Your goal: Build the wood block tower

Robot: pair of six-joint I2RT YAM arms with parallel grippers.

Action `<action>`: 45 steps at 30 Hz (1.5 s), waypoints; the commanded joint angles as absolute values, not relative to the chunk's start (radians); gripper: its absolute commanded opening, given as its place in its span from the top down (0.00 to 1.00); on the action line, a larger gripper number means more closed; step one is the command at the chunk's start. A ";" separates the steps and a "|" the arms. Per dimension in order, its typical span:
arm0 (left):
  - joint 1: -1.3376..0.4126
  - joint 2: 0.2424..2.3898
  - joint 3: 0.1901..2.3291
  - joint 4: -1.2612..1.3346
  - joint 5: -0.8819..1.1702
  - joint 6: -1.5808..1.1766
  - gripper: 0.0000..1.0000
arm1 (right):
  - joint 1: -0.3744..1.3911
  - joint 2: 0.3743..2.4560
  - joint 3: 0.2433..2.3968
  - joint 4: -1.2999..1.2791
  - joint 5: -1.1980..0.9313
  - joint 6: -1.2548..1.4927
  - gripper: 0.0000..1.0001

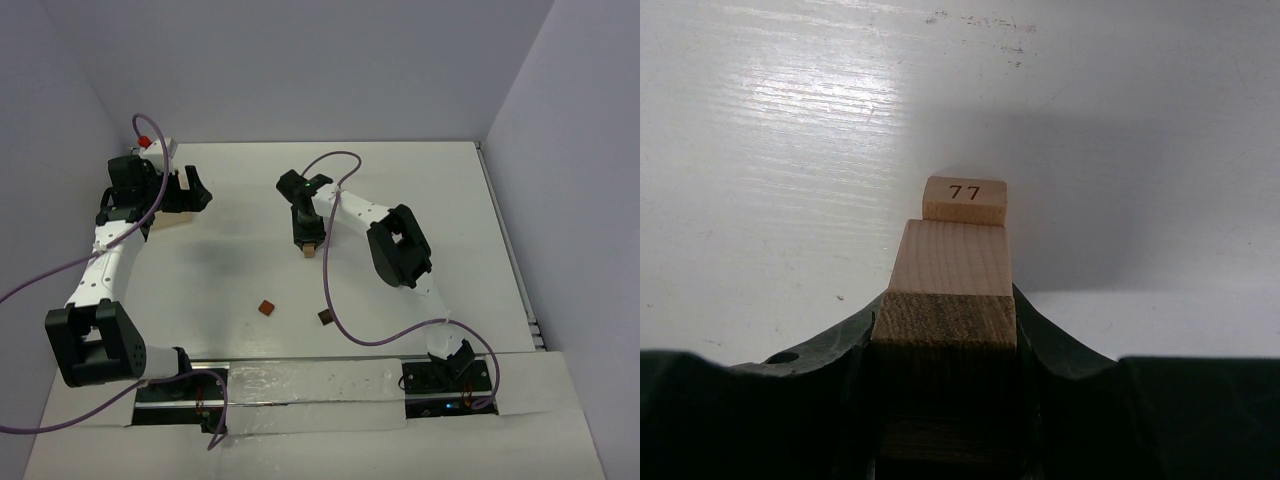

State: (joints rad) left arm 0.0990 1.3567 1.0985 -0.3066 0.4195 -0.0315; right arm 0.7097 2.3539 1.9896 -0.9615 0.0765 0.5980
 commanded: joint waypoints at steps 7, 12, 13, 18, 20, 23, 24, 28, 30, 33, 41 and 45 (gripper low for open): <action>0.097 1.360 1.149 -0.292 0.437 -0.025 0.01 | 0.719 2.374 1.992 -0.959 0.052 0.616 0.76; 0.097 1.361 1.149 -0.291 0.437 -0.025 0.01 | 0.719 2.370 1.983 -0.957 0.047 0.618 0.78; 0.097 1.361 1.149 -0.291 0.437 -0.025 0.01 | 0.719 2.370 1.983 -0.956 0.046 0.617 0.80; 0.097 1.362 1.149 -0.292 0.437 -0.026 0.01 | 0.719 2.372 1.972 -0.951 0.037 0.616 0.82; 0.097 1.360 1.148 -0.293 0.437 -0.025 0.01 | 0.719 2.372 1.966 -0.951 0.039 0.612 0.82; 0.097 1.360 1.147 -0.292 0.436 -0.025 0.01 | 0.719 2.371 1.953 -0.949 0.042 0.607 0.82; 0.097 1.360 1.147 -0.292 0.437 -0.025 0.01 | 0.719 2.370 1.949 -0.948 0.044 0.606 0.82; 0.097 1.362 1.149 -0.291 0.438 -0.026 0.01 | 0.718 2.362 1.935 -0.945 0.053 0.595 0.82; 0.097 1.361 1.148 -0.291 0.439 -0.027 0.01 | 0.718 2.356 1.929 -0.943 0.062 0.590 0.82; 0.097 1.361 1.146 -0.290 0.439 -0.028 0.01 | 0.718 2.350 1.924 -0.943 0.069 0.583 0.82; 0.097 1.358 1.144 -0.290 0.440 -0.028 0.01 | 0.719 2.345 1.926 -0.942 0.078 0.569 0.74; 0.097 1.356 1.141 -0.289 0.440 -0.028 0.01 | 0.721 2.345 1.929 -0.943 0.077 0.570 0.56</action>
